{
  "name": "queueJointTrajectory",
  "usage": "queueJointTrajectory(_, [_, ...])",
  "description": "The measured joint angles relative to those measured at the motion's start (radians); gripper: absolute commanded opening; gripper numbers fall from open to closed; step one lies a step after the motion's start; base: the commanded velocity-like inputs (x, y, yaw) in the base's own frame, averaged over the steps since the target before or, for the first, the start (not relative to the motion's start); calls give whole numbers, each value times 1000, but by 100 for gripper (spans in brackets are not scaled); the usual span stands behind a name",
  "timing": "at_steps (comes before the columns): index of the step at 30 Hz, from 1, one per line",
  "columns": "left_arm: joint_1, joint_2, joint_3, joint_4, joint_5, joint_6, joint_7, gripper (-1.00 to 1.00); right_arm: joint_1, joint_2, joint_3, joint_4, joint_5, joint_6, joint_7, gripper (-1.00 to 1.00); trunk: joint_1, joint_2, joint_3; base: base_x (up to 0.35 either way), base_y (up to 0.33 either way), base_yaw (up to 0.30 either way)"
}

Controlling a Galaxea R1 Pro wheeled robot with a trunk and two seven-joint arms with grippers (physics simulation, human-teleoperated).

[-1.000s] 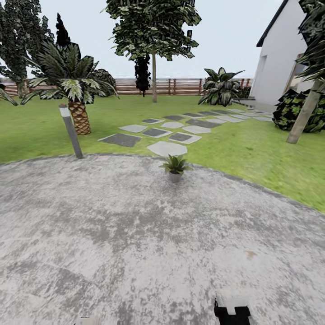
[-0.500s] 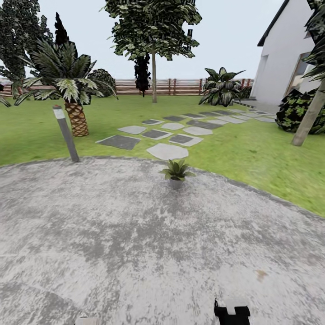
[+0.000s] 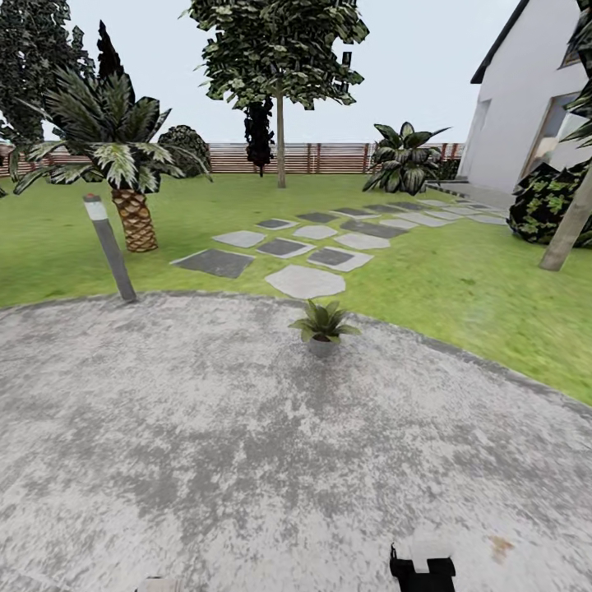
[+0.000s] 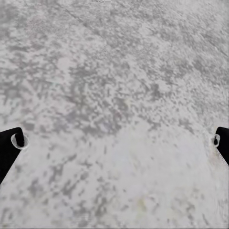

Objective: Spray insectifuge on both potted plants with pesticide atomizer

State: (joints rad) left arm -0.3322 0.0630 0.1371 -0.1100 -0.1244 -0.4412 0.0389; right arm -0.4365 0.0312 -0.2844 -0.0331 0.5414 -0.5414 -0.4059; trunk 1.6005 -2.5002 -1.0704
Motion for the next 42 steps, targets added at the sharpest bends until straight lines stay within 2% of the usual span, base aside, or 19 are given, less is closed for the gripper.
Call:
queueJointTrajectory(11, [0, 0, 0, 0, 0, 0, 0, -100, 0, 0, 0, 0, 0, 0, 0, 100, 0, 0, 0, 336, 1, 0])
queueJointTrajectory(22, [0, 0, 0, 0, 0, 0, 0, -100, 0, 1, 0, 0, -3, 0, 0, 100, 0, 0, 0, 336, 116, -11])
queueJointTrajectory(42, [0, 0, 0, 0, 0, 0, 0, -100, 0, 1, 0, 0, -3, 0, 1, 100, 0, 0, 7, 320, 170, -245])
